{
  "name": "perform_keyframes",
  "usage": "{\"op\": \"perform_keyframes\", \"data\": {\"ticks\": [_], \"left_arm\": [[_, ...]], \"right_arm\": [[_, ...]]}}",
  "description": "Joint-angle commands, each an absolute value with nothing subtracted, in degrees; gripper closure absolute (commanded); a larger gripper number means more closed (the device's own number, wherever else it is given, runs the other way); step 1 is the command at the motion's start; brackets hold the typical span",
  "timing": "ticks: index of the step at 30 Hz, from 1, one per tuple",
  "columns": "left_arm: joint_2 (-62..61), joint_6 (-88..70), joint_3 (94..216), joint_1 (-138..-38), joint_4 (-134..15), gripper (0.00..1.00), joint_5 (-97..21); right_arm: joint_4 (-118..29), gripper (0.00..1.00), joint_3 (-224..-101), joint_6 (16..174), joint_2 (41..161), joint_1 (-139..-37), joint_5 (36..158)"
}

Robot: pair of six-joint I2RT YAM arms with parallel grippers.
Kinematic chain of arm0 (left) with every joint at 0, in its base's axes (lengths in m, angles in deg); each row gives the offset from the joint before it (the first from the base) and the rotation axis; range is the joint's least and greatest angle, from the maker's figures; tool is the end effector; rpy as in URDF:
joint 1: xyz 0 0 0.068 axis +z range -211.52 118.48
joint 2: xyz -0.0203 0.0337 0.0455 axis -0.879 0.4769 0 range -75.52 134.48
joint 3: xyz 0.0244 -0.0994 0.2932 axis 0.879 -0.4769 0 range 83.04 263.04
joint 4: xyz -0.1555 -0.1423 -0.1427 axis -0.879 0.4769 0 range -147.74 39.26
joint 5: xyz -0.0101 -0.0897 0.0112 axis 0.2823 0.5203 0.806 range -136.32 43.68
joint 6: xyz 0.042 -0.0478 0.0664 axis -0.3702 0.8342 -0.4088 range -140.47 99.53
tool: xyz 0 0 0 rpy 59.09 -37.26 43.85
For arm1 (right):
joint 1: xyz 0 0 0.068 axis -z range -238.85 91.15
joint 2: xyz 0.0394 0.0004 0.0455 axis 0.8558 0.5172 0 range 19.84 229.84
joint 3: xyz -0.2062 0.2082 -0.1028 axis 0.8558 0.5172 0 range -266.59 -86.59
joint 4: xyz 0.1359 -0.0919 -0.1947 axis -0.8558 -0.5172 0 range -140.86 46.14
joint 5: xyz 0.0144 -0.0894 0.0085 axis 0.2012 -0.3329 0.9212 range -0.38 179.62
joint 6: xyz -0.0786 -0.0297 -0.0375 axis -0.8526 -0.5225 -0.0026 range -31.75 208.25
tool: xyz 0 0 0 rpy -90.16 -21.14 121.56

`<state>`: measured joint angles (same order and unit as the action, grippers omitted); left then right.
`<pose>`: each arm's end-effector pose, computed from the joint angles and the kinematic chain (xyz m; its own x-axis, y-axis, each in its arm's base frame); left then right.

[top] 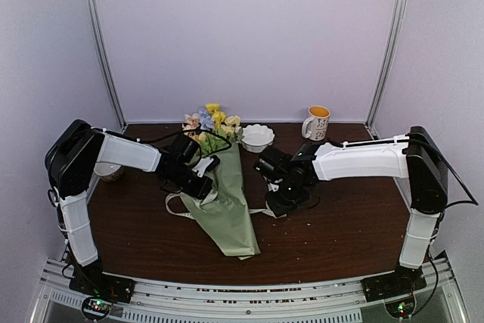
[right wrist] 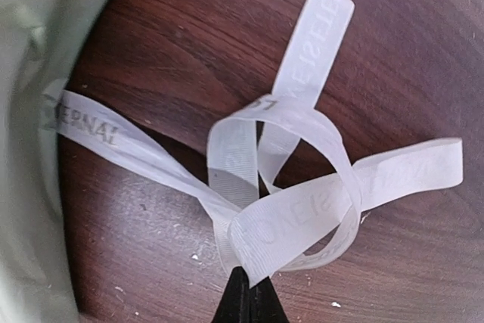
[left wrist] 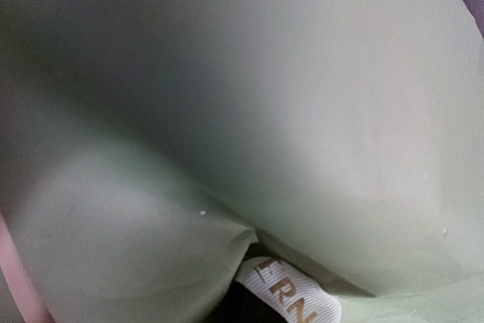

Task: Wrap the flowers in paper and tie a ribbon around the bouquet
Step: Adjust the right side of the ribbon at the center of the board.

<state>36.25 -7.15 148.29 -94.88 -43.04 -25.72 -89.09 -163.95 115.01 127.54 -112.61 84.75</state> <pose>0.3282 -0.2509 0.1310 -0.8635 0.3103 -0.3976 0.4700 0.7812 -0.4109 0.2342 0.3076 0.1823 -0.8675 -0.4245 -0.2595 -0.4486 0.8929 0.0388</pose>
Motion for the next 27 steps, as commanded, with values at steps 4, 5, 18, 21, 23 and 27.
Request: {"op": "perform_keyframes", "data": {"ticks": [4, 5, 18, 21, 23, 27], "left_arm": [[40.49, -8.47, 145.9, -93.15, -37.18, 1.0, -31.99], [40.54, -8.51, 145.94, -93.09, -37.2, 1.0, -32.04], [40.98, -8.6, 146.02, -92.98, -36.91, 1.0, -32.33], [40.98, -8.6, 146.13, -92.97, -36.92, 1.0, -32.35], [40.97, -8.6, 146.22, -92.93, -36.84, 1.0, -32.3], [41.16, -8.6, 146.22, -92.97, -36.98, 1.0, -32.32]], "right_arm": [[-82.37, 1.0, -160.91, 97.26, 111.75, -112.91, 95.05], [-80.75, 1.0, -159.5, 95.08, 108.57, -112.87, 99.49], [-61.13, 1.0, -156.21, 97.8, 96.68, -111.62, 133.81], [-56.47, 1.0, -157.64, 100.28, 95.4, -111.59, 131.14], [-54.23, 1.0, -158.59, 101.47, 93.99, -111.61, 125.81], [-52.93, 1.0, -160.75, 100.23, 91.85, -111.72, 108.81]]}}
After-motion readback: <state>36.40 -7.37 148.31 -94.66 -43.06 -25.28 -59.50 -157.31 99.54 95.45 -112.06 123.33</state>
